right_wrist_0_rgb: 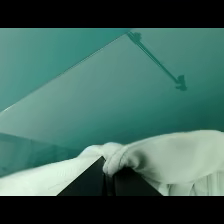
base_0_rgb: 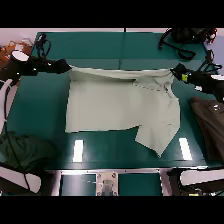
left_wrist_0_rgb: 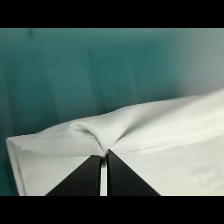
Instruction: Fold the shirts.
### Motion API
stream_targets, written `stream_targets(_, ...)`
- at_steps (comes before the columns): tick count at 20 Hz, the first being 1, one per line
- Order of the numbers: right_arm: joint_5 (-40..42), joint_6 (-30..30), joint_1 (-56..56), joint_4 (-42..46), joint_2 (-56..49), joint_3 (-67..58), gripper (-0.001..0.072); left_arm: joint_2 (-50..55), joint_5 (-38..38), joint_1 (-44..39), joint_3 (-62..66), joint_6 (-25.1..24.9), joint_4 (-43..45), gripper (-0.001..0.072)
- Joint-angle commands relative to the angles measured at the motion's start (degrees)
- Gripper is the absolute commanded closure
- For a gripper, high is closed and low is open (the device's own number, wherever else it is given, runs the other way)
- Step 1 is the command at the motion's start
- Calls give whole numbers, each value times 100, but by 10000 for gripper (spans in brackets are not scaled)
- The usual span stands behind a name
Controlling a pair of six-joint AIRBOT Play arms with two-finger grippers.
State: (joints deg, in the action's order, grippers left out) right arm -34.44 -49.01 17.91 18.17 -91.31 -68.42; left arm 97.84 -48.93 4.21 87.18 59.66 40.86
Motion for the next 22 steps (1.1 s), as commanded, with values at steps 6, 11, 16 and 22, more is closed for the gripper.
stream_targets(6, 72, 17, -28, -468, -1095, -1604, 694, 225, 1178, -11, 44, -476, -455, 684)
stream_targets(11, 11, 20, -33, -249, -1099, -1893, 694, 240, 929, -11, 42, -763, -629, 684)
stream_targets(16, -1360, -782, 227, 1421, -1075, -1886, 696, 286, -356, -11, 42, -240, 348, 684)
stream_targets(22, -2514, -1233, 588, 2498, -758, -1534, 696, 295, -1440, -11, 33, 118, 962, 683)
